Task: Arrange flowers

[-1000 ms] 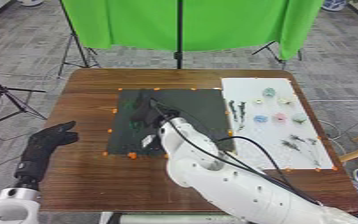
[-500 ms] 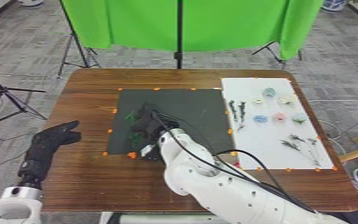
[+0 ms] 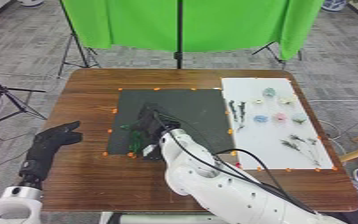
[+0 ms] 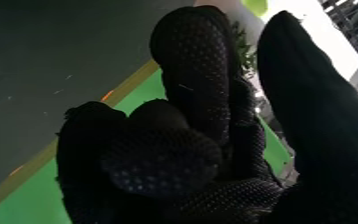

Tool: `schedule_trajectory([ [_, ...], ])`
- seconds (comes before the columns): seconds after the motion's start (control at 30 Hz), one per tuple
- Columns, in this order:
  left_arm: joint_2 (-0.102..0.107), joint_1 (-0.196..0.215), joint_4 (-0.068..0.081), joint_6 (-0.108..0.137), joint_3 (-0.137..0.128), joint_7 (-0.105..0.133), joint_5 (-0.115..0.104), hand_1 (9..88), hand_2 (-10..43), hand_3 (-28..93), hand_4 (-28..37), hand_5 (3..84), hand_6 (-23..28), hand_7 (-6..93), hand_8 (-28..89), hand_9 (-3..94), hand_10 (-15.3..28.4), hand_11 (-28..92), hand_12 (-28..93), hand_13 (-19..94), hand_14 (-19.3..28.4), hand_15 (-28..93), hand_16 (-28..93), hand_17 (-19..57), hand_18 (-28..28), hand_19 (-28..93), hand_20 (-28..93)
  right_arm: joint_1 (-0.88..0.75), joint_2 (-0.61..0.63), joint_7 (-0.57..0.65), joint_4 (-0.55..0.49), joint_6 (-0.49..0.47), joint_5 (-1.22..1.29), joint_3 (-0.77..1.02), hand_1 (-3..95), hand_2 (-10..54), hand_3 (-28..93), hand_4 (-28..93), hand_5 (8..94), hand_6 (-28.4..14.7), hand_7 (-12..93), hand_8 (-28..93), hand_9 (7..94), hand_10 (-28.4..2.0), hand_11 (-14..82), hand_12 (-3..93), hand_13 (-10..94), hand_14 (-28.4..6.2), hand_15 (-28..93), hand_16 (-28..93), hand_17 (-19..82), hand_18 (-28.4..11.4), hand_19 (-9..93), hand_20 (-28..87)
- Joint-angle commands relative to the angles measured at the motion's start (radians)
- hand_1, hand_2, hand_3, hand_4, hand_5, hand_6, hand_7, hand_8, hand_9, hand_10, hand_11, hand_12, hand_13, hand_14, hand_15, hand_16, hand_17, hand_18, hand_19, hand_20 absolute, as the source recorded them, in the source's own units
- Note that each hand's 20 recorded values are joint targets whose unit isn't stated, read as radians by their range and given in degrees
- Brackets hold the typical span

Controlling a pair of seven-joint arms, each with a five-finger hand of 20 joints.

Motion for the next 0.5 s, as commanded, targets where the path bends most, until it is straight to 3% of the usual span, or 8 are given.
schedule_trajectory([
  [0.03,-0.007,0.004,0.002,-0.021,-0.005,-0.016,0.011,27.7,5.8,64,-23.0,50.0,4.6,12.4,-6,51.3,15.0,23,14,42,19.7,25,-1,8.8,12.4,8,18,-0.006,0.016,-0.013,-0.005,-0.004,-0.053,0.003,45.7,-9.5,57,-6,84.9,-5.1,22,14,93.7,-13.4,33.8,21.5,94,0.4,64,19,74,-8.5,92,35],
  [0.2,-0.011,0.027,-0.017,-0.023,-0.041,-0.022,0.019,27.7,5.6,64,-23.0,50.0,4.6,12.5,-6,51.1,15.0,23,14,42,19.7,25,-1,8.8,12.4,8,18,0.065,0.148,0.001,-0.146,0.045,-0.031,0.014,44.3,-9.5,58,-6,84.5,-5.0,22,13,93.7,-13.5,33.0,21.8,94,0.2,63,19,74,-8.6,92,35],
  [0.27,-0.008,0.034,-0.017,-0.023,-0.052,-0.024,0.017,27.7,5.5,64,-22.9,49.9,4.6,12.5,-6,51.0,15.0,23,14,42,19.7,25,-1,8.8,12.4,8,18,0.075,0.238,0.002,-0.238,0.074,-0.032,0.054,43.1,-9.5,59,-7,83.9,-4.8,23,11,93.7,-13.6,32.4,22.6,94,0.0,63,20,73,-8.9,92,36],
  [0.37,-0.012,0.058,-0.034,-0.014,-0.073,-0.028,0.012,27.8,5.4,64,-22.9,49.9,4.6,12.4,-6,51.0,14.9,23,14,42,19.6,25,-1,8.8,12.4,8,18,0.017,0.369,-0.012,-0.373,0.06,-0.057,0.197,42.3,-9.5,60,-8,82.8,-4.6,22,10,93.1,-13.7,31.9,23.5,94,-0.6,62,21,72,-9.6,93,37],
  [0.5,-0.019,0.071,-0.04,-0.015,-0.084,-0.029,0.014,27.8,5.3,64,-22.8,50.0,4.6,12.3,-6,51.0,14.9,23,14,42,19.6,25,-1,8.7,12.4,8,18,-0.145,0.532,-0.018,-0.514,0.032,-0.081,0.441,39.9,-9.5,62,-8,80.8,-4.5,21,2,90.8,-14.0,31.4,24.0,94,-1.7,59,24,70,-10.2,93,41],
])
